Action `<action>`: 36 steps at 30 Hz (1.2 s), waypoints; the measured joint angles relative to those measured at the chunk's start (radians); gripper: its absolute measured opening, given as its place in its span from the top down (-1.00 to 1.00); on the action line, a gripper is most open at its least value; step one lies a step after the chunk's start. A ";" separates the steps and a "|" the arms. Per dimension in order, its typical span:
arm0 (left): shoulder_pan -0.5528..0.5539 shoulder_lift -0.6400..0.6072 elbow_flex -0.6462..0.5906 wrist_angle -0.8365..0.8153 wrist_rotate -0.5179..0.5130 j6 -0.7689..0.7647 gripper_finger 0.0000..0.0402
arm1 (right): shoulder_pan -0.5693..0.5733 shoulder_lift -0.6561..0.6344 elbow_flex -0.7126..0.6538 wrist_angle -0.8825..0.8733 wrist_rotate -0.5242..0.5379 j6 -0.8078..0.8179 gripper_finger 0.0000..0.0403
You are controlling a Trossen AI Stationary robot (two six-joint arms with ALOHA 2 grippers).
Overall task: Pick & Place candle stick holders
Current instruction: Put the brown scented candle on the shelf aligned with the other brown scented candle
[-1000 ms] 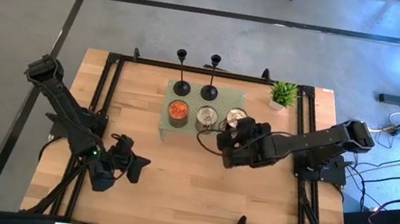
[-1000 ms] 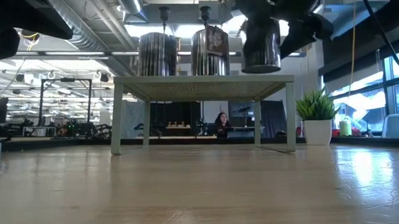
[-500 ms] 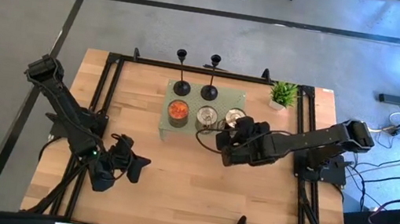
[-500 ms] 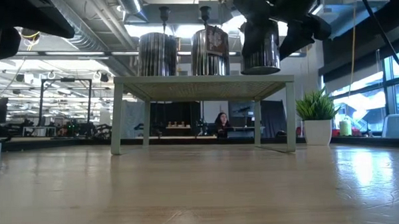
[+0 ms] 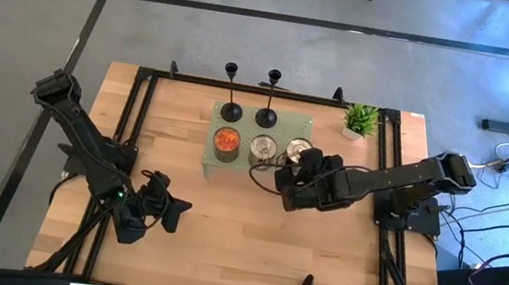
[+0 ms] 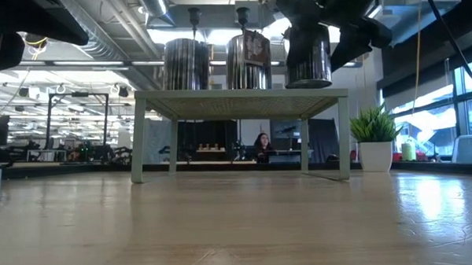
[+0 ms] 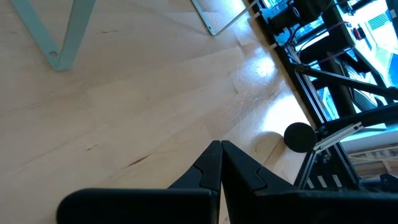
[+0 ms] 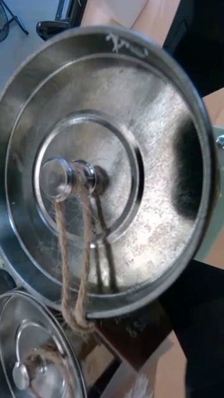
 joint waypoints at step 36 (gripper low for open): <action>0.000 0.000 0.000 0.003 -0.002 0.018 0.99 | 0.001 0.000 0.000 0.000 -0.011 -0.048 -0.89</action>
